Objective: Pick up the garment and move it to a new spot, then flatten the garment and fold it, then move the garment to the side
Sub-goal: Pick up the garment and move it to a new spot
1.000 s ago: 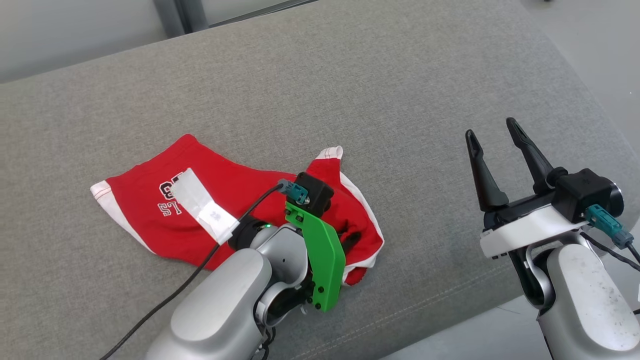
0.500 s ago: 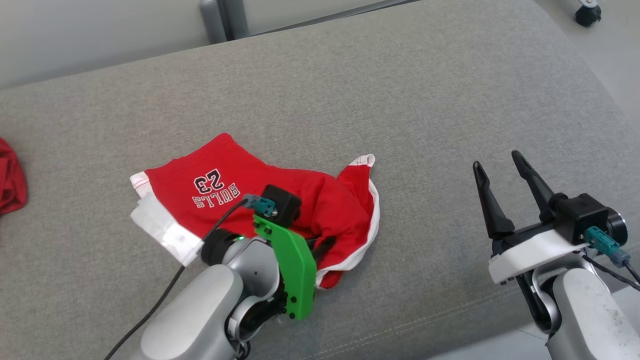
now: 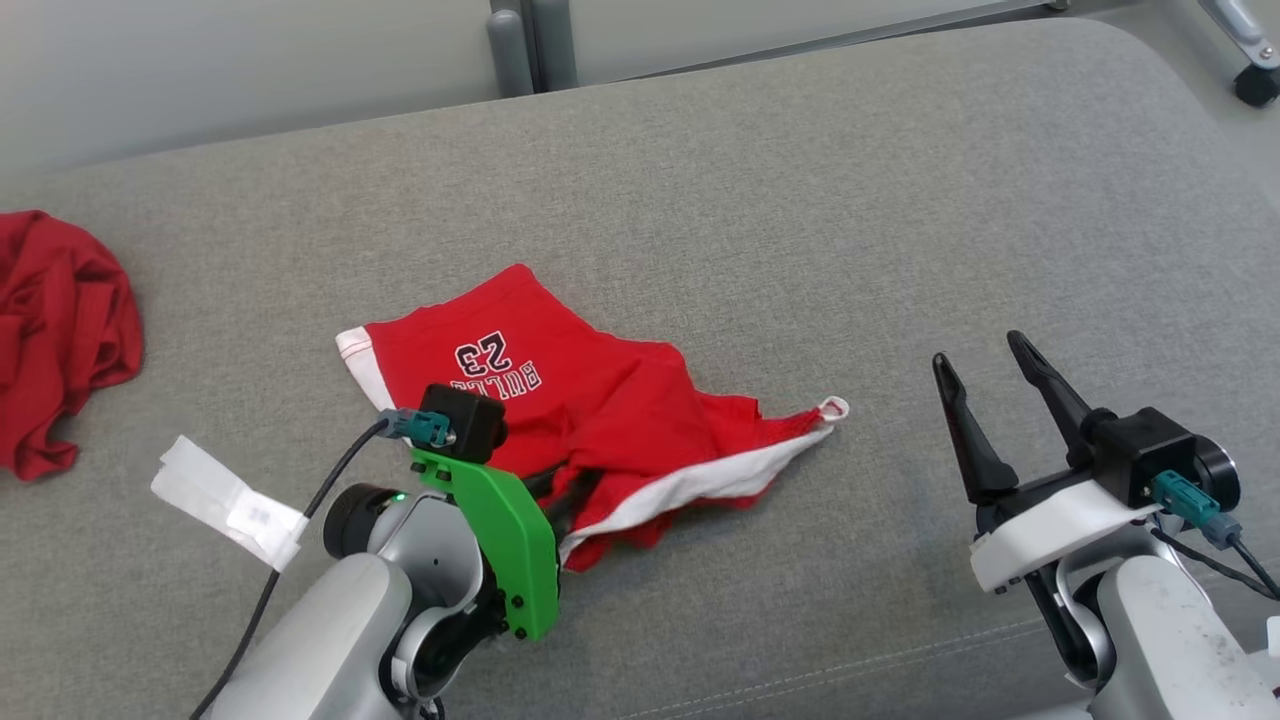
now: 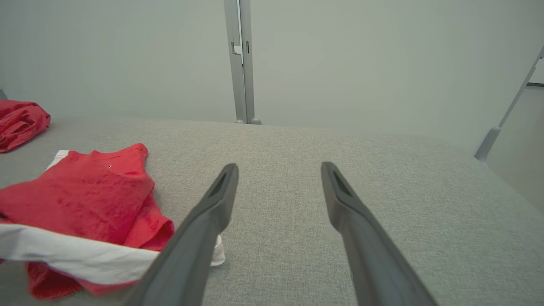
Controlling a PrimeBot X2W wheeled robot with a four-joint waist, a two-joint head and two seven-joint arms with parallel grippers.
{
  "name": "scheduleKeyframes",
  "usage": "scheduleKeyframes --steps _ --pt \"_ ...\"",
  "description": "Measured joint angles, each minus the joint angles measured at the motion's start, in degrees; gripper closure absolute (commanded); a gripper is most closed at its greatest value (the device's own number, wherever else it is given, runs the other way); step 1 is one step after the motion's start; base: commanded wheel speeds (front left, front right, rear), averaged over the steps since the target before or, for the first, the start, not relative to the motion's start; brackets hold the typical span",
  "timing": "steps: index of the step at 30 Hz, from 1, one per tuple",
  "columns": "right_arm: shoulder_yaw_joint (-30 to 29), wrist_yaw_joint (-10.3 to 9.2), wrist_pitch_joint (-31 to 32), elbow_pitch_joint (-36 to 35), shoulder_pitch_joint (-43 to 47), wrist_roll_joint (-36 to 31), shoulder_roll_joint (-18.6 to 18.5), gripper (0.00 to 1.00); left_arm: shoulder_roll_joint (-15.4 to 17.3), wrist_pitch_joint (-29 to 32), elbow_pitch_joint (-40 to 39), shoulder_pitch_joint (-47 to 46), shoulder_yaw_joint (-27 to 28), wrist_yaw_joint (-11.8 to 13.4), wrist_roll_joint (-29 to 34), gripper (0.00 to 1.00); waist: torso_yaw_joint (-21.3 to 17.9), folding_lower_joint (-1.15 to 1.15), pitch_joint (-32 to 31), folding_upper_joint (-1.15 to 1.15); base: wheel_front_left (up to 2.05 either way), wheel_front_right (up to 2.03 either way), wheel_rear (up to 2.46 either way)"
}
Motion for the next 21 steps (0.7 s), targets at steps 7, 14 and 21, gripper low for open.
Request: scheduleKeyframes --steps 7,14,21 --pt "1.5 0.02 0.0 1.2 0.4 0.0 0.2 0.00 -0.6 -1.4 -1.9 2.7 0.2 0.6 -0.5 0.00 1.1 0.00 -0.8 0.00 0.00 0.00 0.00" --pt "0.5 0.02 0.0 1.4 2.1 0.0 -0.6 0.00 0.5 -7.6 -4.5 6.1 3.8 3.4 0.8 0.00 1.5 0.00 -2.2 0.00 0.00 0.00 0.00" --pt "-0.7 0.00 0.0 2.9 6.5 0.5 -1.8 0.00 1.6 -13.1 -6.8 12.4 7.0 5.3 3.1 0.00 3.3 0.00 -3.1 0.00 0.00 0.00 0.00"
